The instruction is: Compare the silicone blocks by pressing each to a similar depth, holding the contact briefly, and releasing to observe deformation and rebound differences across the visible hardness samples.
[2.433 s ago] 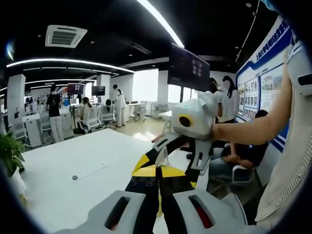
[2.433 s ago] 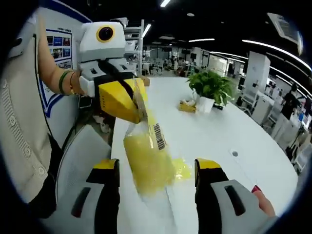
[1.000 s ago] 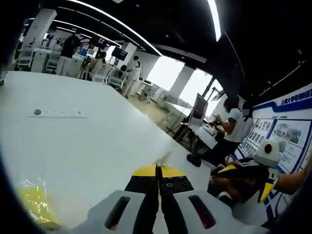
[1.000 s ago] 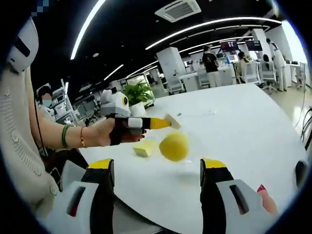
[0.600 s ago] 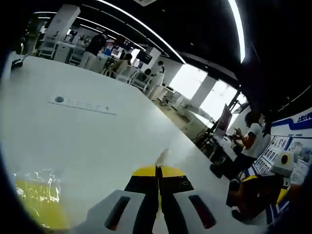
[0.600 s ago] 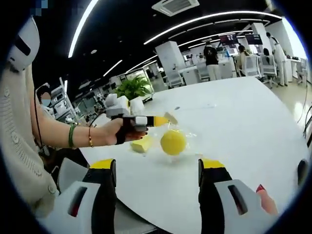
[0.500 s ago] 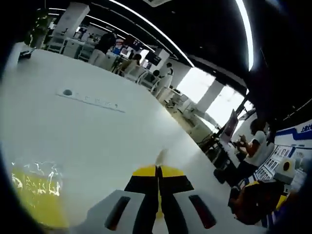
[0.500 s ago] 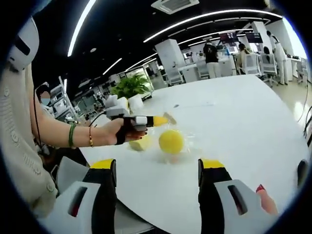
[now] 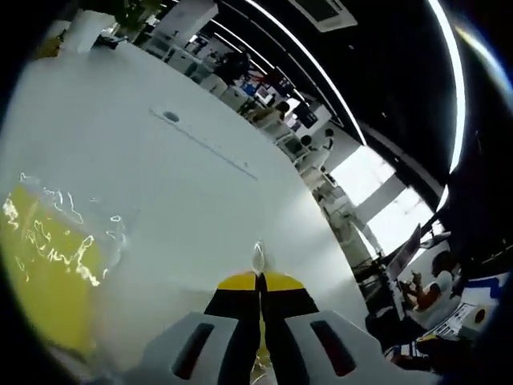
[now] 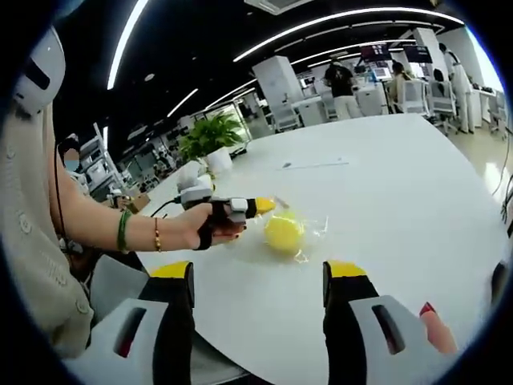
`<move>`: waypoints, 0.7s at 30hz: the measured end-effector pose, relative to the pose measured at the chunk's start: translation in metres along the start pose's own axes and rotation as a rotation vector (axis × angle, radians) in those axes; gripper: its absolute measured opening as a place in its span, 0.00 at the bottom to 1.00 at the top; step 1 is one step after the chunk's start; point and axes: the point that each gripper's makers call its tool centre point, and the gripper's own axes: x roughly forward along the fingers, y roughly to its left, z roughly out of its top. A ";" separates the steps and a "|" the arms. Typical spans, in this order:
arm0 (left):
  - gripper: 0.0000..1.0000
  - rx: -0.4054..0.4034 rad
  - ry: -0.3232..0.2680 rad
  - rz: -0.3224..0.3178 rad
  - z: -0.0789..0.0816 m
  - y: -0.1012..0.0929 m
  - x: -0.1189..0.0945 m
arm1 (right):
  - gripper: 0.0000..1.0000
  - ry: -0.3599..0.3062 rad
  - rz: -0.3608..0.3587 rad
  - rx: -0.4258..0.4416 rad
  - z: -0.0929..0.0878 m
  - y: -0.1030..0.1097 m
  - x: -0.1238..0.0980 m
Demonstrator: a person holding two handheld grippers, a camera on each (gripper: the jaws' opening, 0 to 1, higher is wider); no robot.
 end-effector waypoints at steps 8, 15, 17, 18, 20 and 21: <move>0.00 -0.119 0.014 0.063 -0.009 0.023 0.005 | 0.59 0.013 0.009 0.007 -0.005 0.001 0.001; 0.00 -0.127 0.035 0.105 -0.014 0.031 0.005 | 0.57 0.017 0.014 0.013 -0.007 0.001 0.003; 0.00 -0.135 0.035 0.104 -0.014 0.031 0.005 | 0.57 0.015 0.018 0.014 -0.006 0.001 0.004; 0.00 -0.131 0.035 0.100 -0.014 0.030 0.004 | 0.57 0.014 0.019 0.010 -0.006 0.001 0.004; 0.00 -0.065 0.038 0.086 -0.013 0.026 0.004 | 0.57 0.014 0.021 0.011 -0.005 0.001 0.005; 0.00 -0.048 0.042 0.090 -0.012 0.026 0.003 | 0.57 0.014 0.022 0.008 -0.005 0.002 0.005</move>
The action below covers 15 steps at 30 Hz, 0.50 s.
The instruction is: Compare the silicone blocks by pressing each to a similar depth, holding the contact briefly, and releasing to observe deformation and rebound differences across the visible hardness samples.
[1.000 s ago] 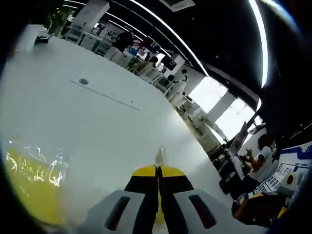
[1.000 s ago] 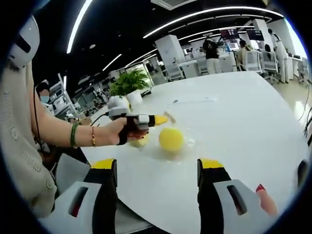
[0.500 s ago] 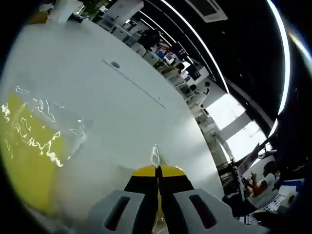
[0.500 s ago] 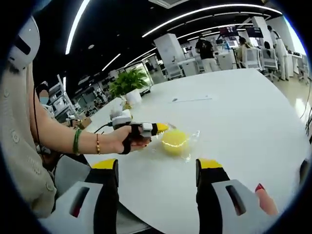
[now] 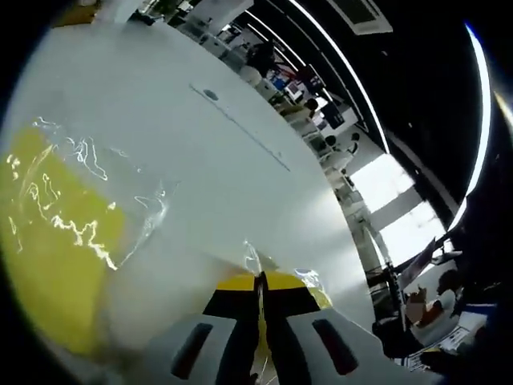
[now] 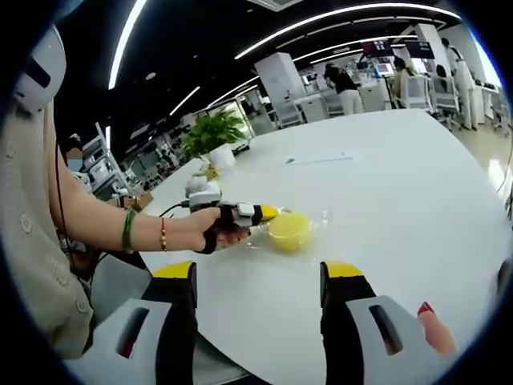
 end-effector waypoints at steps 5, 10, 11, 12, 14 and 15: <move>0.10 0.260 0.026 0.049 0.003 0.002 -0.006 | 0.54 -0.007 0.014 -0.003 0.001 0.004 0.001; 0.12 0.544 0.075 0.076 0.006 0.000 -0.013 | 0.54 -0.006 0.019 -0.010 0.001 0.008 0.001; 0.13 0.593 0.075 0.087 0.007 0.000 -0.014 | 0.54 -0.003 0.017 -0.016 0.001 0.008 0.000; 0.14 0.681 0.077 0.080 0.009 -0.003 -0.017 | 0.55 -0.001 0.016 -0.020 0.001 0.008 0.000; 0.14 0.780 0.092 0.075 0.010 -0.008 -0.023 | 0.55 0.000 0.015 -0.021 0.000 0.010 -0.001; 0.15 0.807 0.087 0.075 0.012 -0.011 -0.025 | 0.56 0.002 0.014 -0.022 0.000 0.010 -0.001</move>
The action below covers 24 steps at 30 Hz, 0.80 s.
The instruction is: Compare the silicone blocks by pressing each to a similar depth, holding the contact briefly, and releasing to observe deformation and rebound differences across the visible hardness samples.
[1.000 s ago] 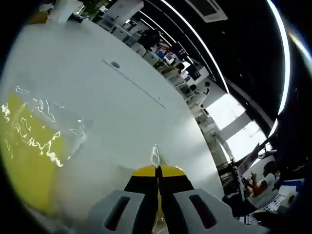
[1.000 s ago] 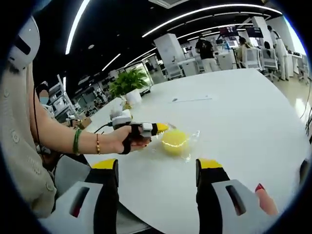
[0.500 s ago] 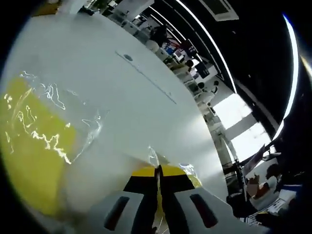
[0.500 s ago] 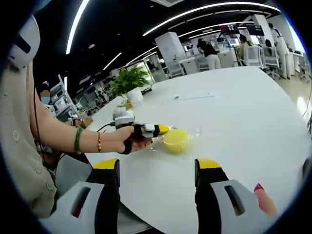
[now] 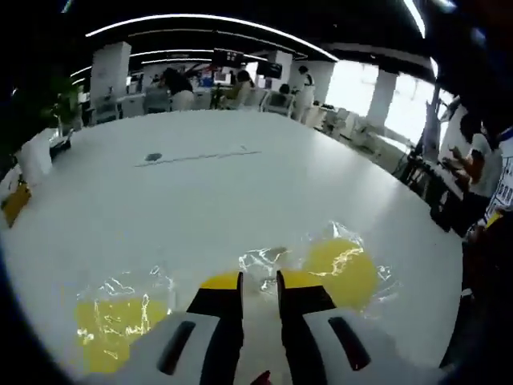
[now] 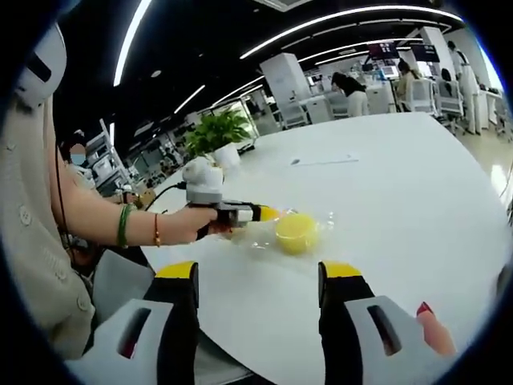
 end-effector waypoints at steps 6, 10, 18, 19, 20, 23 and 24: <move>0.16 0.089 -0.023 -0.006 0.018 -0.001 -0.027 | 0.56 0.003 -0.012 -0.026 0.001 0.010 -0.002; 0.17 0.126 -0.081 -0.038 0.038 0.001 -0.063 | 0.57 -0.005 -0.020 -0.044 0.004 0.019 -0.002; 0.24 0.122 -0.151 -0.075 0.058 0.027 -0.142 | 0.57 -0.012 -0.021 -0.098 0.009 0.049 0.002; 0.24 0.119 -0.153 -0.077 0.057 0.030 -0.152 | 0.57 -0.014 -0.021 -0.101 0.010 0.053 0.002; 0.24 0.105 -0.158 -0.081 0.056 0.034 -0.161 | 0.58 -0.016 -0.022 -0.104 0.010 0.056 0.003; 0.30 0.085 -0.161 -0.078 0.049 0.045 -0.187 | 0.59 -0.025 -0.028 -0.105 0.009 0.068 0.005; 0.33 0.068 -0.166 -0.065 0.043 0.053 -0.206 | 0.59 -0.032 -0.033 -0.107 0.010 0.071 0.006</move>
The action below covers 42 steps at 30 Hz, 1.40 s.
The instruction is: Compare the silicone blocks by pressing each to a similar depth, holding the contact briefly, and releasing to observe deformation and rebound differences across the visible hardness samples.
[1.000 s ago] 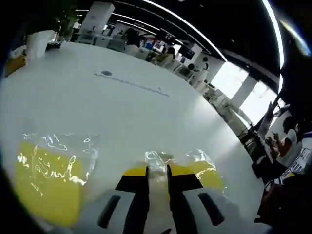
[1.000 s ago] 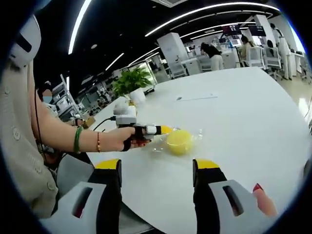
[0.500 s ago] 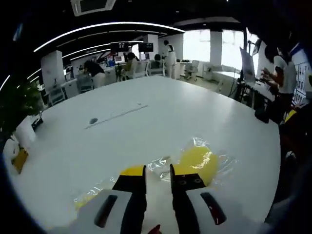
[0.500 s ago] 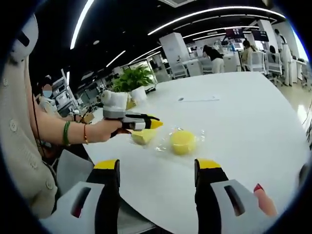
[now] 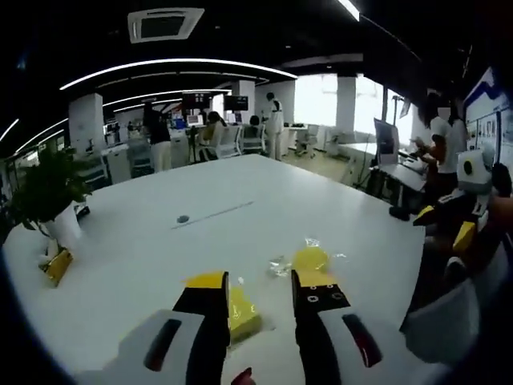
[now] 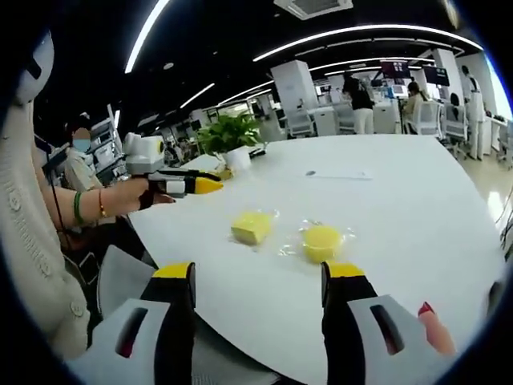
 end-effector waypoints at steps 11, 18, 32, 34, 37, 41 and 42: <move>0.54 -0.091 -0.002 0.098 -0.046 0.033 -0.115 | 0.73 -0.039 -0.071 0.020 -0.009 0.032 -0.002; 0.73 -0.186 -0.015 0.137 -0.074 0.041 -0.155 | 0.77 -0.077 -0.080 0.020 -0.013 0.046 -0.007; 0.89 -0.270 -0.068 0.097 -0.081 0.030 -0.165 | 0.80 -0.091 -0.107 0.016 -0.015 0.045 -0.015; 0.89 -0.261 -0.053 0.093 -0.083 0.028 -0.162 | 0.80 -0.090 -0.114 0.022 -0.015 0.043 -0.015; 0.89 -0.251 -0.048 0.092 -0.082 0.027 -0.161 | 0.80 -0.098 -0.116 0.021 -0.013 0.041 -0.016; 0.89 -0.262 -0.063 0.087 -0.077 0.028 -0.160 | 0.79 -0.097 -0.120 0.021 -0.013 0.039 -0.017; 0.89 -0.263 -0.071 0.087 -0.075 0.029 -0.160 | 0.79 -0.100 -0.119 0.020 -0.013 0.039 -0.017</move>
